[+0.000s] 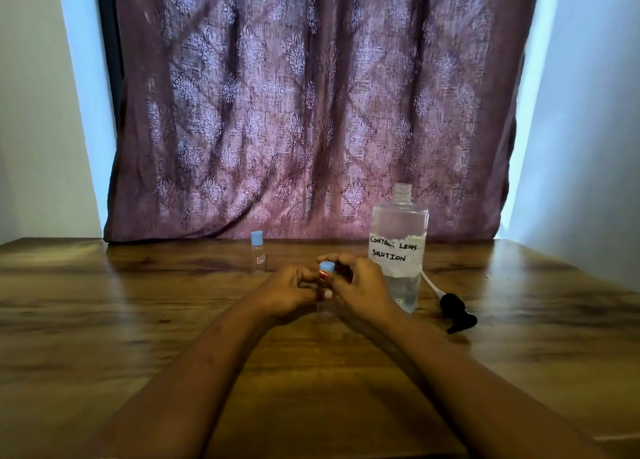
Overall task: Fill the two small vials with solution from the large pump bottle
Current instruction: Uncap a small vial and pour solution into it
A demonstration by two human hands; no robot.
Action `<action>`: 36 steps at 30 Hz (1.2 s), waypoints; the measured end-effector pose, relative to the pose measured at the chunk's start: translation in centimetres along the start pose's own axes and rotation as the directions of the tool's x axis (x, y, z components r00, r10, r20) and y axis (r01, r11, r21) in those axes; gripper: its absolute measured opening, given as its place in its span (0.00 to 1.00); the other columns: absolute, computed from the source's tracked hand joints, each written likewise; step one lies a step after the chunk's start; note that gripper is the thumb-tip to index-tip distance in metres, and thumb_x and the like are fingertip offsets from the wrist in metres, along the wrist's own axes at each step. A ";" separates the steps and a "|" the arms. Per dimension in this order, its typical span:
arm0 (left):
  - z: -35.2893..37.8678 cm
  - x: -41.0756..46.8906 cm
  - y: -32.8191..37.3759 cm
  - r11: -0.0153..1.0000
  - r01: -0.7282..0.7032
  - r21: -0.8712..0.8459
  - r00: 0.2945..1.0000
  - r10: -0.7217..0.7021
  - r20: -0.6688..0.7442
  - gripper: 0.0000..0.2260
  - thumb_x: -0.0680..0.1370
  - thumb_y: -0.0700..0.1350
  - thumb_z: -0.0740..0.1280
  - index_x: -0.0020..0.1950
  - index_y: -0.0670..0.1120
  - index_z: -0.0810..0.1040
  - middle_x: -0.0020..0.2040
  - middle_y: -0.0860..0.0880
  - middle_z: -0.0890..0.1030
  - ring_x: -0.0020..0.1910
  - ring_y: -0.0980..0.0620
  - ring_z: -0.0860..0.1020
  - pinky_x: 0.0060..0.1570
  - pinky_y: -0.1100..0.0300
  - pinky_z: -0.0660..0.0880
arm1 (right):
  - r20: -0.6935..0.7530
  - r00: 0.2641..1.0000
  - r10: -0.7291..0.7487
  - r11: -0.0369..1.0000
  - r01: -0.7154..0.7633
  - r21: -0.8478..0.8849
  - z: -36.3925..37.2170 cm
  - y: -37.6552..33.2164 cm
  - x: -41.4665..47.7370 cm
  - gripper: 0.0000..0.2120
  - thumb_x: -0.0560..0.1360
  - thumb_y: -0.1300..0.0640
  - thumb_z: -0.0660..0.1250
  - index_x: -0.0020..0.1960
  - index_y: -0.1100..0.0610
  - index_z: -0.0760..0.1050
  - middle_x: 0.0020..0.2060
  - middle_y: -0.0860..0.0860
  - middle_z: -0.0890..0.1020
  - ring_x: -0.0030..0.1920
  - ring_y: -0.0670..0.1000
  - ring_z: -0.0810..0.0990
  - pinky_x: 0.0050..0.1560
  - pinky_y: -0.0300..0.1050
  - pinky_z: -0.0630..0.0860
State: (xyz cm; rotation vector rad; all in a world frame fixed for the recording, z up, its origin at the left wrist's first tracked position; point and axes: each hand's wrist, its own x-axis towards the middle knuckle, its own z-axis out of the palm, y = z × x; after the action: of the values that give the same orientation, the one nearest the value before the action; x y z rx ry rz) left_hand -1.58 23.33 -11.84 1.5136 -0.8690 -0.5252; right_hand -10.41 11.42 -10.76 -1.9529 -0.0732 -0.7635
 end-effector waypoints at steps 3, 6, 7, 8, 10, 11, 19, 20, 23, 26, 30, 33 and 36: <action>-0.2 0.2 -0.1 1.000 -0.010 -0.010 1.000 0.010 0.016 0.10 0.75 0.26 0.64 0.47 0.38 0.80 0.38 0.48 0.85 0.39 0.55 0.84 0.44 0.62 0.82 | 0.083 0.994 0.068 0.979 -0.083 0.186 -0.2 -0.1 0.2 0.13 0.75 0.66 0.64 0.58 0.58 0.75 0.48 0.51 0.80 0.50 0.47 0.79 0.43 0.33 0.78; 0.0 0.1 0.1 0.999 -0.031 0.027 0.999 0.030 0.043 0.11 0.75 0.25 0.61 0.45 0.38 0.79 0.34 0.51 0.85 0.36 0.58 0.84 0.38 0.67 0.79 | 0.076 0.992 0.099 0.966 -0.115 0.234 -0.1 -0.4 0.3 0.18 0.75 0.63 0.66 0.63 0.56 0.71 0.48 0.49 0.79 0.47 0.44 0.79 0.39 0.33 0.77; 0.2 0.0 0.2 0.998 -0.036 0.043 0.999 0.034 0.042 0.12 0.75 0.24 0.61 0.44 0.38 0.78 0.32 0.51 0.85 0.34 0.58 0.84 0.37 0.67 0.79 | 0.025 0.997 0.077 0.988 -0.079 0.136 0.2 -0.3 0.4 0.18 0.74 0.61 0.68 0.62 0.56 0.71 0.49 0.50 0.78 0.47 0.45 0.79 0.39 0.34 0.78; 0.2 0.0 0.2 0.998 -0.033 0.055 0.999 0.031 0.031 0.13 0.75 0.24 0.60 0.42 0.39 0.78 0.31 0.51 0.84 0.33 0.58 0.83 0.37 0.67 0.79 | -0.032 0.998 0.046 0.998 -0.045 0.044 0.4 -0.2 0.5 0.16 0.72 0.58 0.70 0.59 0.56 0.72 0.48 0.52 0.78 0.47 0.47 0.79 0.41 0.36 0.79; -0.1 0.2 -0.1 0.996 -0.032 0.077 0.999 0.032 -0.002 0.14 0.75 0.24 0.60 0.41 0.40 0.80 0.32 0.50 0.84 0.34 0.56 0.83 0.40 0.64 0.80 | -0.110 0.994 0.000 0.999 -0.006 -0.053 0.9 -0.1 0.5 0.13 0.69 0.55 0.73 0.51 0.58 0.75 0.44 0.53 0.79 0.43 0.48 0.79 0.39 0.36 0.79; -0.3 0.3 -0.2 0.995 -0.032 0.093 0.999 0.032 -0.005 0.15 0.75 0.24 0.61 0.40 0.41 0.81 0.34 0.47 0.84 0.37 0.51 0.82 0.45 0.60 0.80 | -0.118 0.993 -0.005 0.998 -0.003 -0.068 1.0 0.0 0.7 0.12 0.69 0.55 0.73 0.48 0.58 0.75 0.42 0.52 0.79 0.40 0.46 0.78 0.37 0.33 0.77; 0.0 0.3 0.1 0.999 -0.042 0.017 0.998 0.041 0.050 0.11 0.75 0.25 0.63 0.46 0.38 0.80 0.37 0.49 0.85 0.39 0.54 0.84 0.40 0.65 0.80 | 0.136 0.990 0.038 0.984 -0.061 0.168 -0.5 -0.5 0.8 0.12 0.74 0.64 0.65 0.57 0.56 0.73 0.52 0.52 0.79 0.49 0.45 0.78 0.40 0.29 0.75; 0.0 0.2 0.2 0.999 -0.036 0.012 0.998 0.036 0.042 0.12 0.75 0.24 0.61 0.45 0.39 0.79 0.35 0.50 0.85 0.38 0.54 0.84 0.39 0.65 0.80 | 0.099 0.995 0.023 0.993 -0.034 0.115 -0.3 -0.6 0.8 0.12 0.74 0.61 0.66 0.57 0.55 0.73 0.53 0.52 0.78 0.49 0.44 0.77 0.40 0.27 0.74; 0.0 0.3 0.2 0.999 -0.041 0.033 0.999 0.040 0.023 0.15 0.76 0.23 0.59 0.43 0.40 0.79 0.34 0.49 0.85 0.35 0.56 0.84 0.36 0.66 0.80 | -0.064 0.997 -0.039 0.992 0.031 -0.124 0.5 -0.2 1.0 0.13 0.70 0.54 0.72 0.52 0.54 0.74 0.49 0.51 0.77 0.47 0.47 0.77 0.38 0.25 0.73; -0.2 0.4 0.0 0.999 -0.035 0.042 0.999 0.033 0.041 0.13 0.75 0.25 0.62 0.44 0.41 0.80 0.37 0.49 0.85 0.38 0.54 0.84 0.41 0.64 0.81 | -0.073 0.996 -0.053 0.986 0.041 -0.159 0.4 0.1 1.2 0.10 0.70 0.59 0.72 0.51 0.57 0.75 0.45 0.50 0.78 0.43 0.46 0.77 0.38 0.26 0.73; -0.3 0.2 0.3 0.995 -0.036 0.094 0.999 0.033 0.034 0.13 0.75 0.26 0.62 0.45 0.40 0.81 0.42 0.46 0.84 0.40 0.55 0.83 0.42 0.64 0.80 | 0.089 0.996 -0.022 0.998 0.017 0.059 0.0 -0.4 0.7 0.12 0.75 0.66 0.63 0.57 0.58 0.73 0.50 0.52 0.79 0.41 0.40 0.78 0.40 0.30 0.77; 0.1 -0.2 0.6 0.998 -0.031 0.061 0.999 0.029 0.032 0.16 0.76 0.24 0.58 0.45 0.41 0.79 0.37 0.50 0.85 0.37 0.57 0.84 0.39 0.66 0.80 | 0.062 0.998 -0.024 0.999 0.022 0.025 0.5 -0.2 0.6 0.13 0.74 0.61 0.67 0.58 0.56 0.72 0.55 0.53 0.77 0.47 0.40 0.76 0.42 0.25 0.74; 0.1 -0.2 0.7 0.995 -0.042 0.088 0.999 0.040 0.017 0.15 0.76 0.23 0.57 0.45 0.40 0.78 0.38 0.47 0.82 0.35 0.59 0.83 0.37 0.67 0.80 | -0.078 0.995 -0.062 0.987 0.049 -0.153 1.0 0.1 0.9 0.12 0.71 0.55 0.72 0.51 0.56 0.74 0.49 0.51 0.75 0.44 0.40 0.73 0.39 0.23 0.70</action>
State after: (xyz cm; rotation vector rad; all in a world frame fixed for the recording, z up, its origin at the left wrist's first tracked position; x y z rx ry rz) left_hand -1.93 23.43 -11.17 1.5705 -0.9441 -0.4743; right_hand -9.19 12.02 -10.65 -2.0667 -0.0203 -0.9087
